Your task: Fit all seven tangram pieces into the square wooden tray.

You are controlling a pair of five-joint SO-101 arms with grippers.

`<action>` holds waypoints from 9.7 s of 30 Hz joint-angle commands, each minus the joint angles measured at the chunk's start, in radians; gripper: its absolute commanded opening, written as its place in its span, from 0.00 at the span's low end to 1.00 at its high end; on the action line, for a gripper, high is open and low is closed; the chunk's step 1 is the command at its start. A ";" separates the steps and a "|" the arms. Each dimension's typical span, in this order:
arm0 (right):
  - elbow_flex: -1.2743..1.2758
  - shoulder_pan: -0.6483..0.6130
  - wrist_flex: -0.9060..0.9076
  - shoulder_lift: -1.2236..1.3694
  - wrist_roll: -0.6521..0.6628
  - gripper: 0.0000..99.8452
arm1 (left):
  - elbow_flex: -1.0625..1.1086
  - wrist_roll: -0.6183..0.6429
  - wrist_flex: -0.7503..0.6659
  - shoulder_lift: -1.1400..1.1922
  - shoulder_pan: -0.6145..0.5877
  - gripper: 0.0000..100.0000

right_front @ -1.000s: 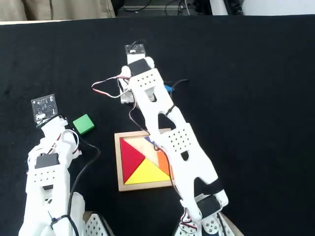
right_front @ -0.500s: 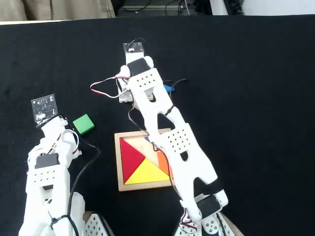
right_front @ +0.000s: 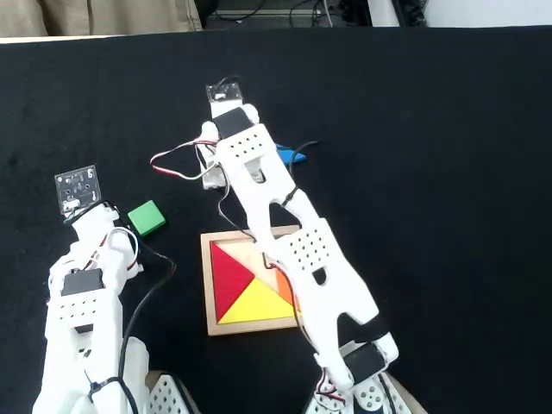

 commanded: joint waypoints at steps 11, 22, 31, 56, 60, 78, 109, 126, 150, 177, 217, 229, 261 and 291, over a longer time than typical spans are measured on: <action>0.022 -0.005 0.034 -0.012 0.061 0.15 | -0.007 -0.003 -0.017 -0.020 0.013 0.03; -0.015 -0.002 0.035 -0.013 0.064 0.15 | -0.007 -0.003 -0.017 -0.020 0.013 0.03; 0.171 -0.008 0.038 -0.280 0.183 0.11 | -0.008 -0.003 -0.017 -0.020 0.013 0.03; 0.723 -0.048 -0.344 -0.539 0.011 0.28 | -0.005 -0.003 -0.017 -0.020 0.013 0.03; 0.519 -0.095 -0.273 -0.438 0.006 0.28 | -0.007 -0.003 -0.017 -0.020 0.013 0.03; -0.153 -0.049 -0.061 -0.015 -0.087 0.28 | -0.007 -0.003 -0.017 -0.020 0.013 0.03; -0.243 -0.015 -0.034 0.077 -0.084 0.23 | -0.005 -0.003 -0.017 -0.020 0.013 0.03; -0.237 -0.018 -0.035 0.079 -0.084 0.23 | -0.005 -0.003 -0.017 -0.020 0.013 0.03; -0.168 -0.009 -0.025 0.077 -0.087 0.21 | -0.004 -0.003 -0.017 -0.020 0.012 0.03; -0.196 0.038 0.035 0.054 -0.046 0.12 | -0.004 -0.003 -0.017 -0.020 0.012 0.03; 1.874 0.008 -0.580 -1.333 0.304 0.12 | -0.005 -0.003 -0.018 -0.020 0.012 0.03; 1.945 -0.117 -0.591 -1.399 0.296 0.12 | -0.007 -0.003 -0.018 -0.020 0.012 0.03; 1.748 -0.020 -0.462 -1.402 0.482 0.03 | -0.010 -0.003 -0.018 -0.020 0.012 0.03; 1.871 -0.023 -0.695 -1.242 0.526 0.01 | -0.007 -0.003 -0.018 -0.020 0.013 0.03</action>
